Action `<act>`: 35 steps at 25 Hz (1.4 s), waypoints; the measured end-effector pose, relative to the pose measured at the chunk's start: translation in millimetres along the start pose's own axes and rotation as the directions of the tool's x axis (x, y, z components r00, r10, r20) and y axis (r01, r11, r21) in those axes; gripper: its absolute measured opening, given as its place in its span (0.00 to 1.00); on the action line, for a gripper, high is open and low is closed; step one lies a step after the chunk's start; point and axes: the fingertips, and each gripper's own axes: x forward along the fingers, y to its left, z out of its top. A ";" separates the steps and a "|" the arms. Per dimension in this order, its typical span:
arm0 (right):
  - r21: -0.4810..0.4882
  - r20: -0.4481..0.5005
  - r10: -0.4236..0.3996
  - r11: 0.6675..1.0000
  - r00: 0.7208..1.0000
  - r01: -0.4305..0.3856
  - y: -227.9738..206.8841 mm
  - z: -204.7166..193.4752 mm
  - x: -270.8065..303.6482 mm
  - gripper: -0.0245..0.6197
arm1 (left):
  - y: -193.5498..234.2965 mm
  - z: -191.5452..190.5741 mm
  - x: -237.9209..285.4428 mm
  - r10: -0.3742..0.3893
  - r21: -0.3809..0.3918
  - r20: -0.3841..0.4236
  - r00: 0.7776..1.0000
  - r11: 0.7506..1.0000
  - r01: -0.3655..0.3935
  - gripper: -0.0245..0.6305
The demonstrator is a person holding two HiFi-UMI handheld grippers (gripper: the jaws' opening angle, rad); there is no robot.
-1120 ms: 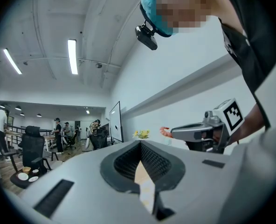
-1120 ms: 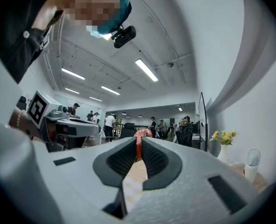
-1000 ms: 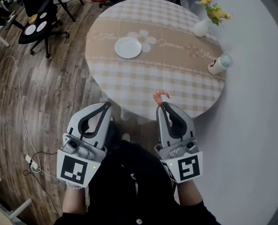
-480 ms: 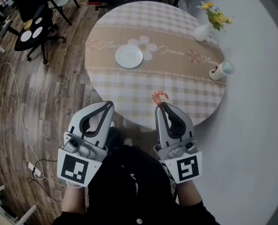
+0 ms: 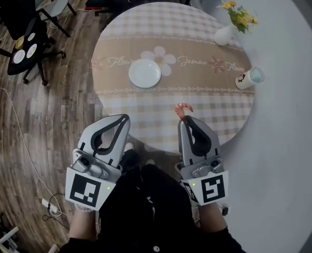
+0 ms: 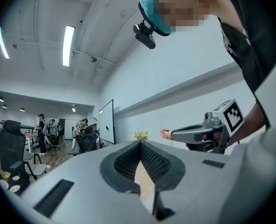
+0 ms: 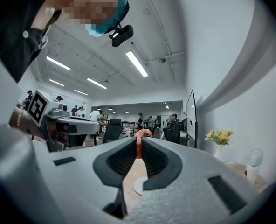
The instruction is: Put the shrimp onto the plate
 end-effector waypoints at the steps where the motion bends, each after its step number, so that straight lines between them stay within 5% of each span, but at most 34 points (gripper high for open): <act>1: -0.001 -0.004 -0.011 1.000 1.000 0.011 0.6 -0.3 4.7 0.07 | 6.1 -1.3 1.1 -0.008 0.000 0.001 1.000 1.000 0.008 0.04; 12: -0.028 -0.009 -0.064 0.998 0.998 0.064 25.2 4.1 49.1 0.07 | 55.1 -12.5 0.4 -0.070 0.009 0.017 0.997 0.997 0.070 0.04; 35: -0.035 0.012 0.019 0.999 1.000 -0.018 5.0 8.9 89.7 0.07 | 81.5 -8.0 25.8 0.008 0.003 0.011 1.000 1.000 -0.008 0.04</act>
